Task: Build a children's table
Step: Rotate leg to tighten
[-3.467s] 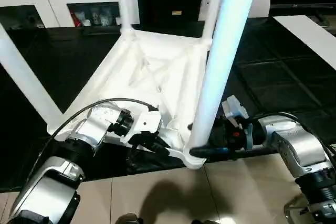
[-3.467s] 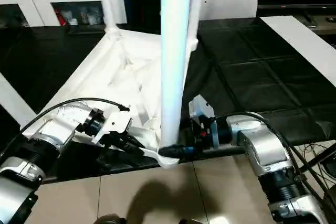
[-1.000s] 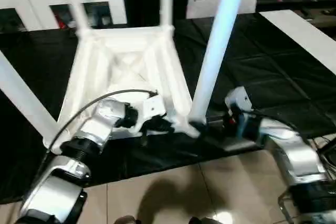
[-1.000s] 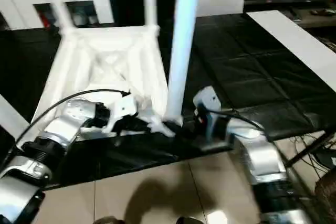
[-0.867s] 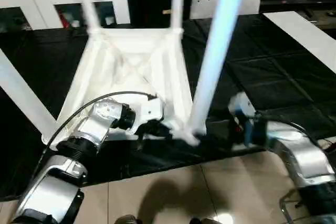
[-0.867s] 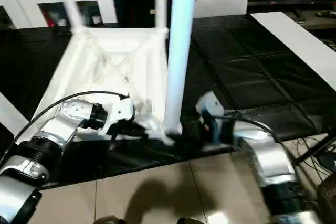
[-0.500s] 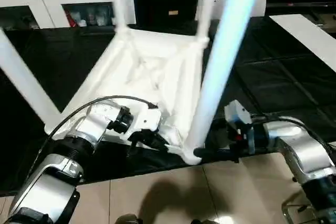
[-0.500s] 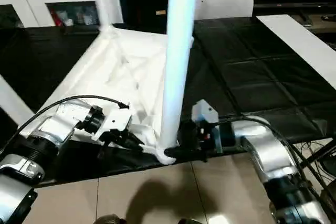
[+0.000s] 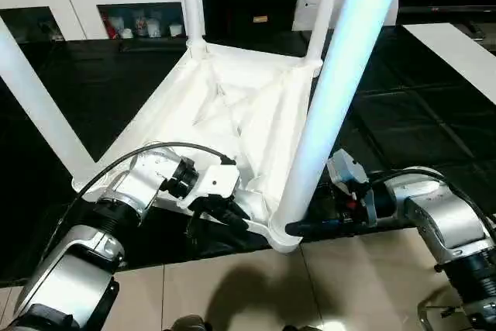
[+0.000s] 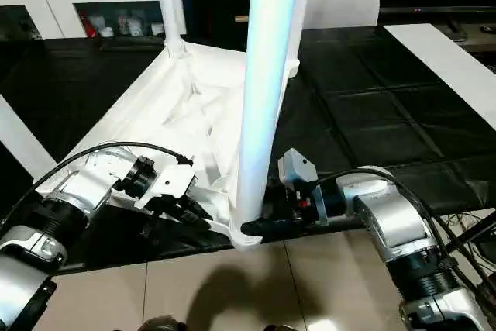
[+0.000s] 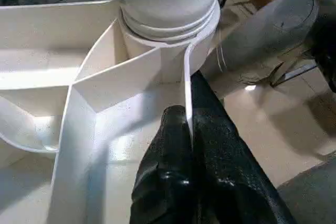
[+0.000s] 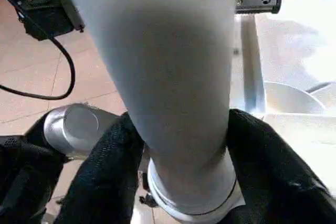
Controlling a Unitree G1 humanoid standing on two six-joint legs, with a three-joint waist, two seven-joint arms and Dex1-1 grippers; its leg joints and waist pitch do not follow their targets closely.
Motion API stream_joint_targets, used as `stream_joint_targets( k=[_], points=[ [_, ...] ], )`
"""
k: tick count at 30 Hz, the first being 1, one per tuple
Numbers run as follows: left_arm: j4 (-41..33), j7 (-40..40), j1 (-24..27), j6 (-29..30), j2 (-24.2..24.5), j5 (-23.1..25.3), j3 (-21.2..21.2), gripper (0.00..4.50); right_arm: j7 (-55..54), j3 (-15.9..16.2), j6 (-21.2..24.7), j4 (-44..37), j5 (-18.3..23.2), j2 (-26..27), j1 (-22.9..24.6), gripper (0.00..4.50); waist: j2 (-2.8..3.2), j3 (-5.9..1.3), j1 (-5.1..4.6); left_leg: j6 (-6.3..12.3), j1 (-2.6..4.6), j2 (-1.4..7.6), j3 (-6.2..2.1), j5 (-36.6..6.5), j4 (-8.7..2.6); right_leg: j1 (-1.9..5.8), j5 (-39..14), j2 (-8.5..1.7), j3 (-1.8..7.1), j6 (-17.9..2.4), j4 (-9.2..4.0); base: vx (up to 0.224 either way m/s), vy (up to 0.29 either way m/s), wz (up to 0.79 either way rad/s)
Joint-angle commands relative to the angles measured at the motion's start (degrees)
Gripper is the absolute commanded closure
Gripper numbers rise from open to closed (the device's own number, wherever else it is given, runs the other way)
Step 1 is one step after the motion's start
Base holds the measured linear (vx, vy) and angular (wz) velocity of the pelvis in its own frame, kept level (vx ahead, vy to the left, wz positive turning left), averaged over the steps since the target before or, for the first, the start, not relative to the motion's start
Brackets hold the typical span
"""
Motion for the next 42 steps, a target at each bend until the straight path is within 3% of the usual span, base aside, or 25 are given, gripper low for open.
stream_joint_targets(
  k=[1, 4, 6, 10, 12, 13, 15, 16, 17, 18, 19, 20, 21, 22, 23, 24, 25, 26, 27, 28, 29, 30, 32, 38, 42],
  points=[
    [-0.28, -0.92, -1.68, -1.18, -0.51, 0.55, -1.14, 4.50, 1.51, 0.52, 0.82, -0.13, 0.96, -0.36, -0.19, 2.39, -0.48, -4.38, -0.38, 4.05, 0.41, 3.08, -0.44, -5.79, -3.79, 3.60, -14.25, -4.33, 4.11, -9.41, -3.29, 0.000, 0.000, 0.00],
    [0.21, 0.74, -2.00, -0.62, -0.71, 1.24, -1.07, 4.50, 1.23, 0.41, 1.60, -0.69, 1.44, -0.25, 0.19, 2.49, -0.48, -4.37, -0.35, 3.87, 0.42, 3.09, -0.47, -6.04, -3.80, 3.65, -14.53, -4.39, 4.08, -9.33, -3.30, 0.000, 0.000, 0.00],
    [1.04, 6.54, -2.77, 3.24, -2.49, 2.26, -0.07, 4.50, -1.63, -0.33, 4.24, -2.98, 2.78, 0.99, 1.73, 2.53, -0.55, -4.25, -0.30, 3.82, 0.58, 3.20, -0.41, -6.03, -3.85, 3.54, -14.70, -4.29, 4.14, -9.44, -3.41, 0.000, 0.000, 0.00],
    [1.17, 13.39, -3.25, 8.62, -5.94, 1.87, 1.68, 4.50, -10.30, -0.76, 4.33, -3.48, 0.27, 5.01, 3.16, 2.54, -0.73, -3.76, -0.34, 2.43, 0.84, 2.87, -0.45, -9.52, -4.10, 3.52, -21.85, -4.49, 3.95, -7.54, -4.42, 0.000, 0.000, 0.00],
    [1.13, 15.18, -3.37, 10.24, -7.05, 1.45, 2.30, 4.50, -13.84, -0.77, 4.40, -3.01, -1.21, 6.50, 3.21, 2.54, -0.77, -3.35, -0.99, 1.28, 0.92, 2.50, -0.53, -11.27, -4.24, 3.37, -27.64, -4.46, 3.65, -5.23, -5.25, 0.000, 0.000, 0.00],
    [0.37, 19.70, -3.78, 15.40, -9.42, 1.17, 3.43, 4.50, -22.05, -1.33, 6.51, -1.58, -3.21, 10.94, 2.58, 2.56, -0.82, -3.04, -1.88, 0.56, 1.44, 2.10, -0.65, -14.23, -4.09, 3.08, -33.88, -4.44, 3.05, -2.79, -6.40, 0.000, 0.000, 0.00],
    [0.31, 20.41, -3.86, 16.05, -9.77, 1.11, 3.63, 4.50, -23.10, -1.49, 6.83, -1.35, -3.34, 11.58, 2.43, 2.57, -0.86, -2.60, -3.30, -0.23, 1.32, 1.59, -1.10, -17.34, -3.83, 3.20, -38.82, -4.21, 1.76, -0.13, -7.40, 0.000, 0.000, 0.00],
    [-0.01, 25.22, -4.46, 20.03, -12.23, 0.50, 5.27, 4.50, -30.25, -2.90, 9.32, 0.36, -3.82, 16.26, 1.07, 2.59, -0.71, -2.60, -3.87, -0.34, 1.76, 1.52, -1.15, -18.55, -3.65, 3.02, -40.00, -4.07, 1.33, 0.70, -7.87, 0.000, 0.000, 0.00],
    [0.29, 29.67, -4.98, 21.68, -13.95, 0.77, 6.26, 4.50, -36.97, -4.46, 11.07, 2.43, -4.34, 20.59, -0.59, 2.59, -0.53, -2.48, -5.24, -0.68, 1.62, 1.54, -1.56, -20.97, -3.47, 3.21, -40.72, -3.98, 0.18, 1.85, -8.53, 0.000, 0.000, 0.00],
    [0.44, 32.23, -5.23, 22.46, -14.82, 1.17, 6.72, 4.50, -40.87, -5.36, 12.02, 3.56, -4.67, 23.05, -1.52, 2.59, 0.12, -2.50, -6.75, -1.43, 1.70, 2.00, -2.25, -24.00, -3.51, 3.65, -40.46, -3.87, -1.41, 2.82, -9.12, 0.000, 0.000, 0.00],
    [0.48, 34.41, -5.44, 23.35, -15.55, 1.39, 7.20, 4.50, -44.12, -6.04, 12.65, 4.78, -4.96, 25.18, -2.54, 2.59, 1.78, -2.62, -8.04, -1.51, 1.36, 3.62, -3.49, -29.32, -4.59, 5.30, -36.03, -3.95, -2.16, 2.70, -8.12, 0.000, 0.000, 0.00],
    [0.38, 37.60, -5.73, 24.43, -16.39, 1.62, 8.14, 4.50, -47.71, -6.69, 13.08, 6.19, -5.79, 27.28, -3.76, 2.59, 1.98, -2.54, -8.37, -1.33, 0.43, 5.32, -4.35, -33.07, -6.31, 6.48, -30.23, -3.73, -1.14, 1.63, -5.53, -0.070, 0.041, -0.13],
    [-0.03, 41.07, -5.97, 25.76, -17.24, 2.02, 9.14, 4.50, -51.56, -6.84, 12.68, 8.25, -7.38, 29.47, -5.52, 2.59, 2.73, -2.49, -7.93, -1.89, -0.27, 7.91, -5.28, -40.24, -10.18, 7.45, -14.32, -3.02, 1.57, -1.61, 1.94, -0.059, 0.029, -0.06],
    [-0.17, 41.66, -5.99, 26.05, -17.39, 2.12, 9.31, 4.50, -52.29, -6.84, 12.55, 8.64, -7.77, 29.87, -5.85, 2.59, 1.66, -2.07, -8.46, -2.19, 0.40, 7.47, -4.94, -41.39, -10.40, 5.97, -10.03, -2.96, 2.71, -2.17, 2.26, -0.059, 0.029, -0.06],
    [-0.63, 42.50, -5.91, 26.75, -17.64, 2.39, 9.51, 4.50, -53.52, -6.78, 12.28, 9.21, -8.58, 30.55, -6.37, 2.59, -1.42, -2.63, -7.76, -2.85, 4.10, -0.41, -1.57, -28.70, -3.11, 1.26, -36.38, -5.04, 3.29, -1.98, -7.01, 0.000, 0.000, 0.00],
    [-0.86, 43.30, -5.85, 27.14, -17.84, 2.51, 9.75, 4.50, -54.19, -6.91, 12.27, 9.55, -8.81, 30.96, -6.67, 2.59, -2.15, -2.03, -7.33, -0.70, 4.26, -1.83, -0.76, -21.48, -0.49, 0.43, -45.99, -5.80, 2.98, 0.02, -8.77, 0.044, -0.066, 0.04],
    [-1.12, 43.85, -5.75, 27.21, -17.93, 2.72, 9.85, 4.50, -54.28, -6.89, 11.73, 9.94, -8.85, 31.35, -7.01, 2.59, -2.02, -2.48, -6.40, 1.57, 1.17, -1.58, -1.16, -11.43, -0.72, 3.27, -51.51, -6.82, 3.53, 3.33, -8.28, 0.044, -0.066, 0.04],
    [-1.58, 44.44, -5.59, 27.71, -18.07, 2.89, 10.00, 4.50, -54.60, -6.91, 11.15, 10.19, -9.11, 31.74, -7.28, 2.59, -1.63, -2.68, -5.84, 1.95, 0.15, -1.02, -1.44, -9.00, -1.61, 3.88, -49.84, -6.69, 3.49, 3.81, -8.08, 0.067, -0.050, -0.13],
    [-2.03, 45.20, -5.37, 27.73, -18.09, 3.19, 10.11, 4.50, -54.72, -6.99, 10.36, 10.34, -9.22, 31.96, -7.41, 2.59, -0.82, -3.41, -5.66, 2.14, -0.80, 0.12, -1.93, -6.30, -3.25, 4.26, -39.49, -5.16, 3.31, 2.01, -6.67, 0.094, -0.032, -0.13],
    [-2.66, 45.99, -5.02, 27.83, -18.07, 3.65, 10.02, 4.50, -54.74, -7.46, 9.55, 10.23, -9.49, 32.20, -7.35, 2.03, -0.38, -3.68, -5.91, 2.27, -0.61, 1.37, -2.31, -5.42, -3.86, 3.78, -27.84, -3.99, 3.36, -1.51, -5.46, 0.094, -0.032, -0.13],
    [-2.84, 45.95, -4.84, 27.79, -17.94, 3.74, 9.92, 4.50, -54.51, -7.85, 9.37, 10.03, -9.37, 32.20, -7.19, 1.89, -0.43, -3.93, -6.03, 2.44, -0.49, 1.67, -2.36, -4.94, -3.80, 3.72, -22.93, -3.79, 3.54, -3.31, -4.79, 0.000, 0.000, 0.00],
    [-3.08, 46.04, -4.55, 27.41, -17.73, 3.84, 9.71, 4.50, -54.48, -8.43, 9.08, 9.73, -9.24, 32.03, -6.88, 1.87, -0.43, -4.25, -6.11, 3.38, -0.86, 1.82, -2.43, -2.99, -3.67, 4.08, -15.22, -3.73, 3.66, -6.88, -3.53, 0.000, 0.000, 0.00],
    [-3.24, 45.62, -4.23, 26.56, -17.28, 3.96, 9.34, 4.50, -54.17, -8.75, 8.34, 9.31, -9.25, 31.28, -6.27, 1.79, -0.36, -4.06, -6.04, 5.28, -0.80, 1.66, -1.99, -3.17, -3.56, 4.08, -11.21, -3.86, 3.72, -10.48, -3.40, 0.000, 0.000, 0.00],
    [-4.37, 41.13, -2.25, 23.06, -13.56, 4.41, 8.18, 4.50, -48.10, -10.72, 3.05, 5.13, -8.26, 23.94, -0.85, 1.15, -0.19, -4.06, -5.48, 6.47, -0.57, 1.88, -1.78, -4.48, -3.59, 4.30, -12.19, -4.04, 3.74, -10.41, -3.81, 0.000, 0.000, 0.00],
    [-4.41, 36.66, -1.57, 19.08, -11.29, 3.96, 7.60, 4.50, -42.16, -11.37, -0.16, 3.28, -7.89, 19.35, 1.51, 0.87, -0.18, -3.86, -4.94, 5.97, -0.50, 1.81, -1.61, -6.38, -3.67, 4.35, -16.07, -3.99, 3.64, -9.02, -4.34, 0.000, 0.000, 0.00]
  ],
)
